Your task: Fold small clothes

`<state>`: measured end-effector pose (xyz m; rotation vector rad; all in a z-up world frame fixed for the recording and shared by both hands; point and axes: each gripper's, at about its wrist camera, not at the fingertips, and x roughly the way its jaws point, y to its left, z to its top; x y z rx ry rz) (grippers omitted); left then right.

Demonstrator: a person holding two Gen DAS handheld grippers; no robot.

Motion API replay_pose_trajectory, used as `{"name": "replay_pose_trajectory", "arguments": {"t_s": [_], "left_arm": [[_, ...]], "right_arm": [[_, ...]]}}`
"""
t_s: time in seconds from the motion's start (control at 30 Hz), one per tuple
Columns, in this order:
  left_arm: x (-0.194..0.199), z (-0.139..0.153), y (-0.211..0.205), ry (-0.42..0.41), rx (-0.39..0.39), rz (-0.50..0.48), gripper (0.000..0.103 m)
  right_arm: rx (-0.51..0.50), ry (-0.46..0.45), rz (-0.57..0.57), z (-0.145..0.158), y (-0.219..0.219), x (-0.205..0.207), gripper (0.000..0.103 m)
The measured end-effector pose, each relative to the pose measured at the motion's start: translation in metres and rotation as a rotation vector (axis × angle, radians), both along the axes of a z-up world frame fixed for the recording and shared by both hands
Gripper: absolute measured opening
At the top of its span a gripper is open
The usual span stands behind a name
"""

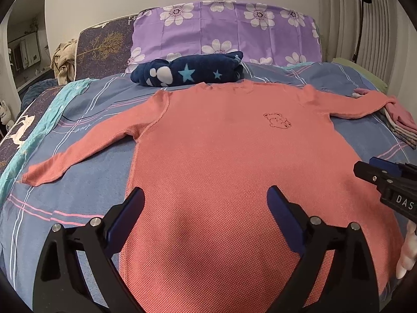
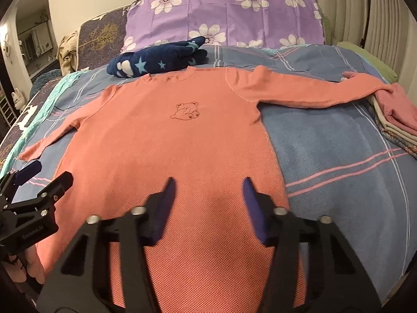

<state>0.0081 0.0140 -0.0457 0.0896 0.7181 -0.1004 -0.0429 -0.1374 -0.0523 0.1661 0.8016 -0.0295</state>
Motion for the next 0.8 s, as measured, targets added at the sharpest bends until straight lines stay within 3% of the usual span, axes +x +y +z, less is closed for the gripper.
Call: {"name": "replay_pose_trajectory", "arguments": {"t_s": [0.53,0.8], "left_arm": [[0.007,-0.009,0.01,0.041,-0.046,0.007,0.089],[0.013,-0.006,0.032,0.037,-0.095,0.046,0.088]], "right_arm": [[0.011,0.042,0.007,-0.011,-0.002,0.005,0.042],[0.0,0.06,0.02,-0.011,0.001,0.014,0.051]]}}
